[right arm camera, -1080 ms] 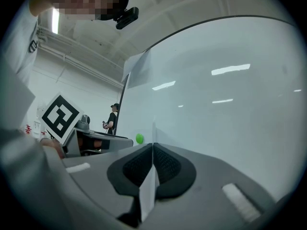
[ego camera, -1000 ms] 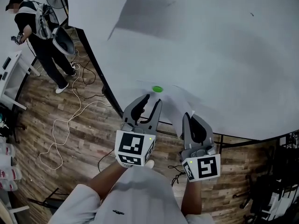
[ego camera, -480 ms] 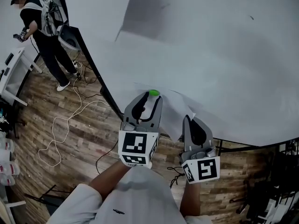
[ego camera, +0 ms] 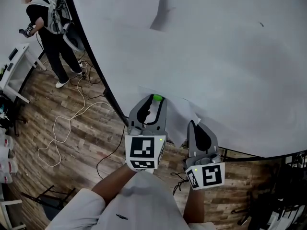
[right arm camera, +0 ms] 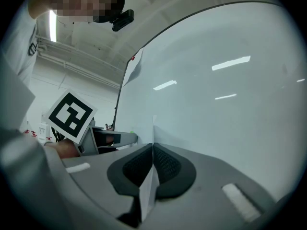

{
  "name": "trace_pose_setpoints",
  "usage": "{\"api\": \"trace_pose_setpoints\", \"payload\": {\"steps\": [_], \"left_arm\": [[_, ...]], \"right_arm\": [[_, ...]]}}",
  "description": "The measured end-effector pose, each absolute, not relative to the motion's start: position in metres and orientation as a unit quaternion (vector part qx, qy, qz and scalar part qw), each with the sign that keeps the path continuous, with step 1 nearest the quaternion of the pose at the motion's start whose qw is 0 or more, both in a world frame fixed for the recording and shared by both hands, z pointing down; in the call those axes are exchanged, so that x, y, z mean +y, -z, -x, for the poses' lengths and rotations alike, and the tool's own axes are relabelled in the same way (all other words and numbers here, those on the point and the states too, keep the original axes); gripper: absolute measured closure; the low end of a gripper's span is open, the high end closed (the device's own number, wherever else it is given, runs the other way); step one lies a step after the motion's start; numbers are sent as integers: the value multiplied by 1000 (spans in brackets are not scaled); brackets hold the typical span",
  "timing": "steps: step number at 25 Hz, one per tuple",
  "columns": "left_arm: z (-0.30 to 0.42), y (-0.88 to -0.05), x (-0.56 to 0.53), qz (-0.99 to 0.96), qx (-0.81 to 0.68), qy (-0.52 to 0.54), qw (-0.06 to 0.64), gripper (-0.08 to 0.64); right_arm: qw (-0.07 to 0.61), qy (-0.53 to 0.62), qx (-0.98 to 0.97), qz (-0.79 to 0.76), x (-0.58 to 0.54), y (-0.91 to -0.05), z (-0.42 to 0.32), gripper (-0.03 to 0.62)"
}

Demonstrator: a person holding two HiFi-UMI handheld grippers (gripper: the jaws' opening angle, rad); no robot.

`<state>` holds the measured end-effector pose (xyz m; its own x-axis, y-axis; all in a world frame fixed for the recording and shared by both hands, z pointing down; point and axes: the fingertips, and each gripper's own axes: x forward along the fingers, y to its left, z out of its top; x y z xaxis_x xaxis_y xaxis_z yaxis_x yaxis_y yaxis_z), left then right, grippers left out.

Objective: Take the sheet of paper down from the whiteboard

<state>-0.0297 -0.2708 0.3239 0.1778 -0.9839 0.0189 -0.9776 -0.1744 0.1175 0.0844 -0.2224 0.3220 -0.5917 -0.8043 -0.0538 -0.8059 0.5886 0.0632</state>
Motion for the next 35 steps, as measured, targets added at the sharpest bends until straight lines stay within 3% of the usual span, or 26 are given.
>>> {"api": "trace_pose_setpoints", "payload": {"steps": [35], "left_arm": [[43,-340,-212,-818,-572,20,63,433]], "right_arm": [[14,-57,835,547,-168,-326,-125,583]]}}
